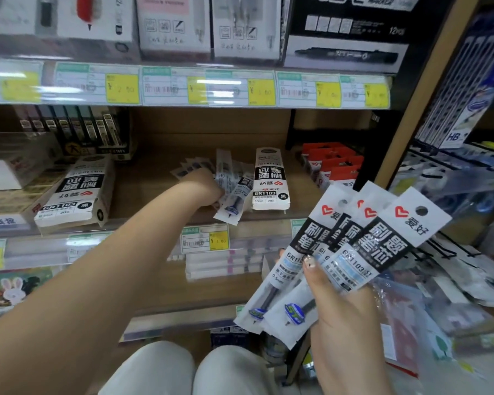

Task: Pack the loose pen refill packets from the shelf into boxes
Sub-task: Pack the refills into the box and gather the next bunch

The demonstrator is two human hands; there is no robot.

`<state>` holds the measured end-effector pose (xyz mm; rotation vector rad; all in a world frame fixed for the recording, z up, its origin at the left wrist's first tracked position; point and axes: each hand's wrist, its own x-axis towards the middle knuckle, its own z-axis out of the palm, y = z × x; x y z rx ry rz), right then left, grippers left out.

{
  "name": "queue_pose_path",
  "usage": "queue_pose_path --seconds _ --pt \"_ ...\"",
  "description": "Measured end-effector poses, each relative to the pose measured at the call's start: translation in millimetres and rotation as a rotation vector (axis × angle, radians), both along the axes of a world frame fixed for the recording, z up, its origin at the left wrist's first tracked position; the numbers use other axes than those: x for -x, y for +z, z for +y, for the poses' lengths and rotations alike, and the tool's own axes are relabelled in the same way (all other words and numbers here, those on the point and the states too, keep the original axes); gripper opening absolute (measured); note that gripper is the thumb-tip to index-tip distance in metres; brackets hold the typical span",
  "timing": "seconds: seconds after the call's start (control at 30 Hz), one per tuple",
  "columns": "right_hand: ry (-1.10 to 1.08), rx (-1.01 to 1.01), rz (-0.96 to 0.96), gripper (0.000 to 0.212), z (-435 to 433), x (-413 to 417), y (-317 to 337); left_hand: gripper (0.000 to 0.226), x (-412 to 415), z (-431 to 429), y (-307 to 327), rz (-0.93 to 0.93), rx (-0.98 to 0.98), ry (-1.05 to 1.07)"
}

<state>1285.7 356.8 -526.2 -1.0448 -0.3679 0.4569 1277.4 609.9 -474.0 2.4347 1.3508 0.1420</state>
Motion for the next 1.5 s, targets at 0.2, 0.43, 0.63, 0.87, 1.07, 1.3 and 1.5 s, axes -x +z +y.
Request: queue_pose_path --seconds 0.2,0.43,0.63,0.87,1.07,1.3,1.5 --pt "-0.02 -0.018 -0.015 0.035 -2 -1 -1 0.034 14 1 19 -0.191 -0.094 0.035" --pt "-0.016 0.026 0.0 0.065 1 5 -2 0.019 50 0 36 -0.138 -0.315 -0.033" --pt "-0.008 0.056 -0.005 0.051 3 15 1 0.011 87 -4 39 -0.243 -0.388 -0.156" --pt "0.021 0.014 0.008 0.034 5 20 8 0.012 144 -20 32 -0.513 -0.704 -0.133" --pt "0.065 -0.009 0.015 0.029 7 31 14 0.028 173 -34 22 -0.882 -0.53 -0.078" --pt "0.112 -0.013 0.072 0.026 5 39 15 0.034 174 -48 12 -1.035 -0.407 -0.159" --pt "0.123 0.017 0.098 0.026 1 37 14 0.007 169 -35 42 -1.074 -0.525 0.05"
